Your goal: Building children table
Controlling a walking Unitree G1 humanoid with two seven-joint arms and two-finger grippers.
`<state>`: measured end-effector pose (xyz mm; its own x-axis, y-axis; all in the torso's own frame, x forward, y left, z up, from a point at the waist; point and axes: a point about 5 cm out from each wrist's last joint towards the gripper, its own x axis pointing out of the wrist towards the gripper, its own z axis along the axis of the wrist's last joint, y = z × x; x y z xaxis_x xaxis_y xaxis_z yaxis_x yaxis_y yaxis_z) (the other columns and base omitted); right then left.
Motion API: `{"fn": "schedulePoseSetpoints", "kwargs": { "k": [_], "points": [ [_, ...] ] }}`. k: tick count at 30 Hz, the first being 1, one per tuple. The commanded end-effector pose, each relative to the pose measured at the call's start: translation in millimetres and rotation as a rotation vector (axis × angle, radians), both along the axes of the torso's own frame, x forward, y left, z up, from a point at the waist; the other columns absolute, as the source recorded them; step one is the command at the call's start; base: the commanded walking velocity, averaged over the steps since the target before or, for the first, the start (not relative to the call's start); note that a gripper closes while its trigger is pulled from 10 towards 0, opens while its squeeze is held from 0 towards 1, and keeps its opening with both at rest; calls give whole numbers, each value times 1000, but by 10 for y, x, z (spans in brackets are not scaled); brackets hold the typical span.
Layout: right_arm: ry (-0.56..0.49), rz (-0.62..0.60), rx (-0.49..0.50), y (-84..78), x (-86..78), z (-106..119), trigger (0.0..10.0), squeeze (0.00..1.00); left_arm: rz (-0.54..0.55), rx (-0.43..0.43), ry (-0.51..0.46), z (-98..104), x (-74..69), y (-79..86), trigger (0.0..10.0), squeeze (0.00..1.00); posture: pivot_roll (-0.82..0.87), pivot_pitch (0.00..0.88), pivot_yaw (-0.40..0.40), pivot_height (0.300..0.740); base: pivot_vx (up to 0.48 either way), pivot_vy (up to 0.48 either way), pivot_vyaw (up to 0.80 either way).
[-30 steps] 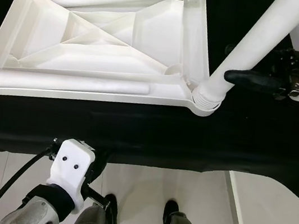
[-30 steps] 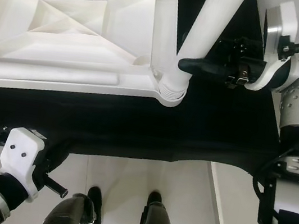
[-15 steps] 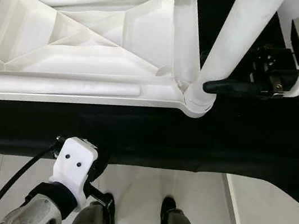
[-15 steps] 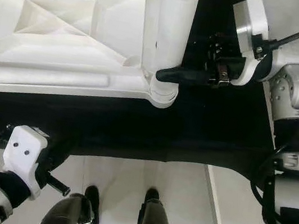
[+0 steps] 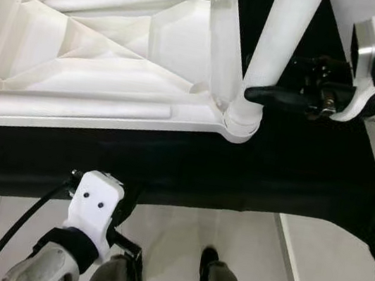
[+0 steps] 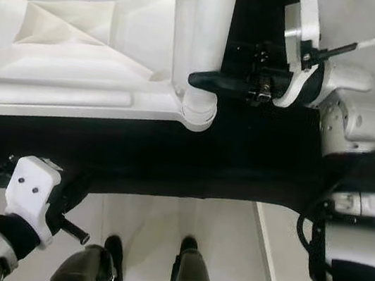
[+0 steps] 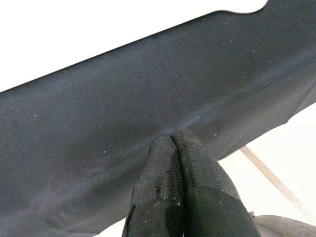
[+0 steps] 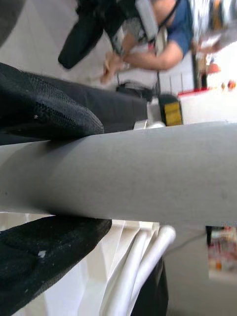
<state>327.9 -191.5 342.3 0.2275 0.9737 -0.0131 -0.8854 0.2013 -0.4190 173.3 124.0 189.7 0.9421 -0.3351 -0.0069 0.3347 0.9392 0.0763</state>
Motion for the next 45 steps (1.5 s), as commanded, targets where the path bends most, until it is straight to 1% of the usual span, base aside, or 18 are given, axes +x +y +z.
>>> {"fn": "schedulePoseSetpoints", "kwargs": {
  "k": [1, 2, 5, 6, 7, 8, 9, 10, 11, 13, 19, 27, 30, 31, 33, 36, 41, 45],
  "points": [
    [214, -158, -73, -108, 105, -492, 10000, 0, 6, 3, 34, -55, -25, 6, 10000, 0, -12, 463, 65, 740, 0, 0, 0],
    [239, -248, -40, -138, 70, -574, 10000, 0, 5, 3, 34, -58, -23, 5, 10000, 0, -12, 463, 65, 740, 0, 0, 0],
    [275, -323, -9, -141, 18, -681, 10000, 0, 6, 3, 34, -63, -20, 6, 10000, 0, -21, 457, 55, 740, 0, 0, 0],
    [306, -438, 39, -69, -81, -875, 10000, 0, 8, 3, 33, -69, -15, 11, 10000, 0, -28, 450, 51, 740, 0, 0, 0],
    [306, -438, 39, -69, -81, -875, 10000, 0, 8, 3, 33, -69, -15, 11, 10000, 0, -28, 450, 51, 740, 0, 0, 0],
    [313, -821, 128, 214, -402, -1342, 10000, 0, 14, 1, 31, -77, 13, 34, 10000, 0, -57, 443, 71, 740, 0, 0, 0],
    [313, -821, 128, 214, -402, -1342, 10000, 0, 14, 1, 31, -77, 13, 34, 10000, 0, -57, 443, 71, 740, 0, 0, 0],
    [348, -951, 188, 270, -541, -1440, 10000, 0, 16, -1, 29, -78, 27, 41, 10000, 0, -57, 443, 71, 740, 0, 0, 0],
    [379, -1029, 240, 332, -569, -1518, 10000, 0, 8, -1, 26, -82, 49, 35, 10000, 0, -51, 425, 87, 740, 0, 0, 0],
    [363, -1048, 277, 397, -515, -1515, 10000, 0, 2, 1, 25, -88, 63, 33, 10000, 0, -50, 416, 89, 740, 0, 0, 0],
    [371, -1057, 330, 536, -396, -1501, 10000, 0, -3, 8, 21, -108, 106, 41, 10000, 0, -58, 391, 87, 740, 0, 0, 0],
    [361, -990, 302, 704, -319, -1422, 10000, 0, 15, 6, 1, -108, 176, 46, 10000, 0, -60, 374, 71, 740, 0, 0, 0],
    [238, -750, 190, 837, -215, -1189, 10000, 0, 22, 6, -14, -99, 213, 41, 10000, 0, -62, 363, 62, 740, 0, 0, 0],
    [238, -750, 190, 837, -215, -1189, 10000, 0, 22, 6, -14, -99, 213, 41, 10000, 0, -62, 363, 62, 740, 0, 0, 0],
    [160, -599, 82, 826, -117, -1060, 10000, 0, 18, 8, -23, -97, 241, 35, 10000, 0, -61, 354, 58, 740, 0, 0, 0],
    [125, -555, 9, 756, -27, -1006, 10000, 0, 16, 11, -30, -95, 256, 39, 10000, 0, -58, 349, 53, 740, 0, 0, 0],
    [142, -537, -28, 670, 88, -958, 10000, 0, 18, 14, -40, -91, 282, 52, 10000, 0, -52, 344, 46, 740, 0, 0, 0],
    [207, -546, 17, 624, 163, -935, 10000, 0, 22, 15, -46, -85, 287, 55, 10000, 0, -51, 342, 44, 740, 0, 0, 0]
  ]
}}
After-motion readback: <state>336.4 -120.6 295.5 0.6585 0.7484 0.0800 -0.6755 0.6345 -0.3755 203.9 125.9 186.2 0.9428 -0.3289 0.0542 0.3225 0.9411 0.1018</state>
